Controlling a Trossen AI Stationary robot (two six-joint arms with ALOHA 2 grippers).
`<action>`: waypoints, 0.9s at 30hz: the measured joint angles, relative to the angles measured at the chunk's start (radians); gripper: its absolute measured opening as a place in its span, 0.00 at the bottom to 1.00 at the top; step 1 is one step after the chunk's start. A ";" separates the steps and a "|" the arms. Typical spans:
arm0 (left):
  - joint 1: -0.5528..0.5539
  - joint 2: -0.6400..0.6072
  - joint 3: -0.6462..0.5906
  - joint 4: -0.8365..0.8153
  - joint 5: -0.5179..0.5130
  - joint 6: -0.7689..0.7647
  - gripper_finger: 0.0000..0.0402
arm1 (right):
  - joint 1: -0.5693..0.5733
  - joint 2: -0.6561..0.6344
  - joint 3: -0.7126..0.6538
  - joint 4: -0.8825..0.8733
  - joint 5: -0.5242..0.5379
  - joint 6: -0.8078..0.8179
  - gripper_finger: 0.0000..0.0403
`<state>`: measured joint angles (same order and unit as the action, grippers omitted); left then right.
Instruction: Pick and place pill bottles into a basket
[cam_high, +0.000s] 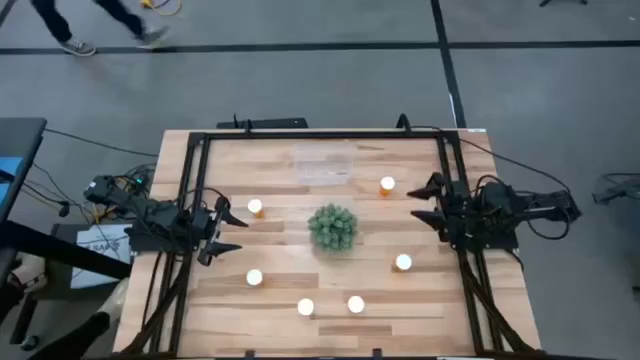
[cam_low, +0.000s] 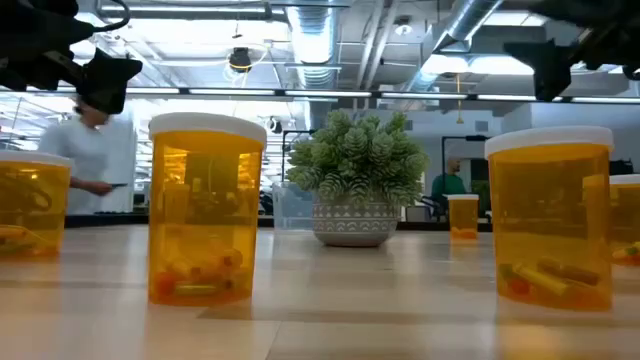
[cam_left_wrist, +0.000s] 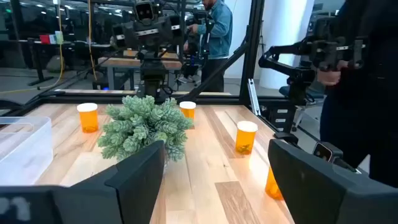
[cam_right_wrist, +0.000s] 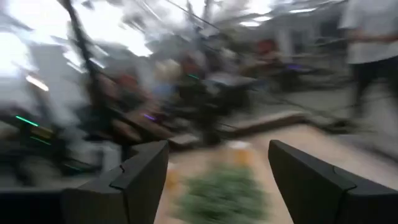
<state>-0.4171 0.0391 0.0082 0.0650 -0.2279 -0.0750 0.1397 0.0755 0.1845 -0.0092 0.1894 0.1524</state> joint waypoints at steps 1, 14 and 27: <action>0.000 0.000 0.000 0.000 0.000 0.000 0.69 | 0.000 0.017 0.023 -0.041 0.053 -0.034 0.67; 0.000 0.000 0.000 0.000 0.000 0.000 0.69 | 0.000 0.299 0.212 -0.126 0.399 -0.088 0.67; 0.000 0.000 0.000 0.000 0.000 0.000 0.69 | 0.000 0.486 0.312 -0.134 0.506 -0.029 0.67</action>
<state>-0.4172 0.0391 0.0082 0.0651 -0.2280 -0.0750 0.1394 0.5616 0.4963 -0.1431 0.6953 0.1238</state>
